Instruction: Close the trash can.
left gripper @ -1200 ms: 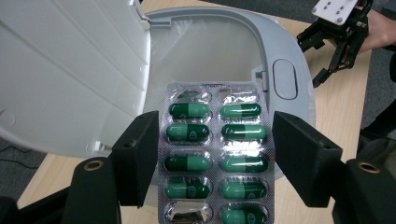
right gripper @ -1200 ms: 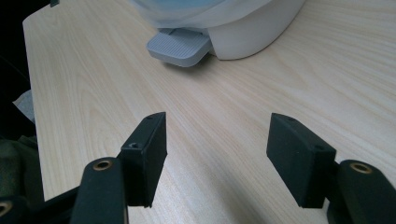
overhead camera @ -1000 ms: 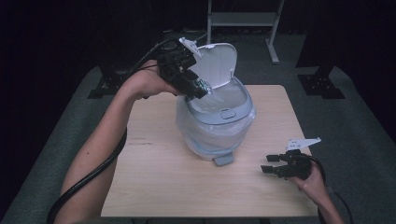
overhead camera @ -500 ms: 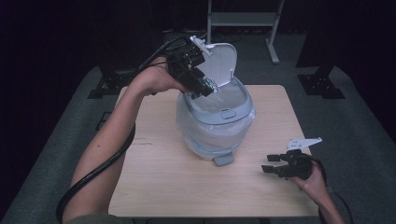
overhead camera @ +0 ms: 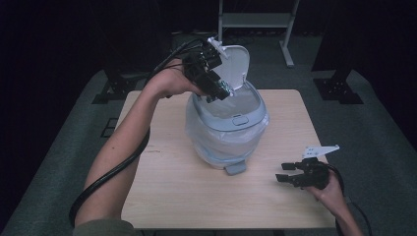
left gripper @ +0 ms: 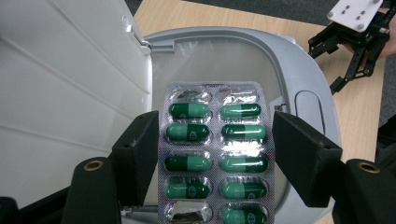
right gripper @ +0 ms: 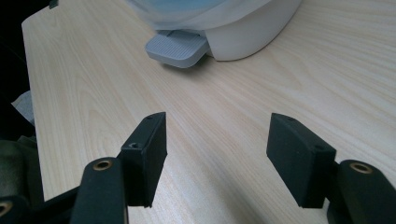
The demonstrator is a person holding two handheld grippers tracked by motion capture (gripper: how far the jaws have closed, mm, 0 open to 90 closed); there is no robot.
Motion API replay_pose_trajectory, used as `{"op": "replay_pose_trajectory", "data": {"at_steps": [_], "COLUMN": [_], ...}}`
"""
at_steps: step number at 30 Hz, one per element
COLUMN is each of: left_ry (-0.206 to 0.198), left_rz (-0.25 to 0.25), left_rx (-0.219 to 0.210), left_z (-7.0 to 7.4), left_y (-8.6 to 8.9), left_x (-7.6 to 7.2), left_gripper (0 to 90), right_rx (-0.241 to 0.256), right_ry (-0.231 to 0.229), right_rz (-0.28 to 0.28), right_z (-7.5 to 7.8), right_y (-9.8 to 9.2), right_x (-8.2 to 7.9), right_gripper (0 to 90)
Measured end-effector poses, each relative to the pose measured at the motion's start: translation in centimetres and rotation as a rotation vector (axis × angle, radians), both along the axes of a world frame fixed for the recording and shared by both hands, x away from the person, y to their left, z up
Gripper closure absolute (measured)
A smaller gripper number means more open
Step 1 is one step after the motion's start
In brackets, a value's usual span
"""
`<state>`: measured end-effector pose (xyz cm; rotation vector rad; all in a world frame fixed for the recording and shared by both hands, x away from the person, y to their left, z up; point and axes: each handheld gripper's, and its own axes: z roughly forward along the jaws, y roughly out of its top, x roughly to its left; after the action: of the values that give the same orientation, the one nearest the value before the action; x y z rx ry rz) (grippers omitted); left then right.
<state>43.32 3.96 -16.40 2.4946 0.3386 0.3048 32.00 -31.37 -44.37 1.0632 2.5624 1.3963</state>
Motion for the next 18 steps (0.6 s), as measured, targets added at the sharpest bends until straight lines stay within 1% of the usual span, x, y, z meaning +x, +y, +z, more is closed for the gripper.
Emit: {"op": "replay_pose_trajectory", "data": {"at_steps": [3,6,8,10,13,18], "left_ry": [-0.003,-0.013,-0.021,-0.021,-0.021,-0.020], "left_rz": [-0.002,0.010,0.017,0.015,0.010,0.014], "left_rx": [-0.002,-0.002,-0.010,-0.019,-0.020,-0.036], "left_z": [0.04,-0.04,-0.04,-0.02,0.17,0.65], "left_y": [-0.20,-0.49,-0.62,-0.65,-0.52,0.09], "left_x": [0.10,0.22,0.33,0.30,0.22,0.03], "left_gripper": [33.3,32.9,29.5,29.1,29.2,31.3], "right_rx": [0.003,0.005,0.005,0.004,0.003,0.004], "right_ry": [-0.002,-0.002,-0.002,-0.003,-0.003,0.004], "right_rz": [-0.002,-0.002,-0.001,0.000,0.001,-0.001], "right_z": [-0.01,-0.02,-0.02,-0.03,-0.04,-0.09], "right_y": [-0.03,-0.06,-0.05,-0.06,-0.13,-0.01], "right_x": [-0.02,-0.02,-0.04,-0.06,-0.07,-0.07], "right_gripper": [36.9,36.9,36.9,36.9,36.9,36.9]}}
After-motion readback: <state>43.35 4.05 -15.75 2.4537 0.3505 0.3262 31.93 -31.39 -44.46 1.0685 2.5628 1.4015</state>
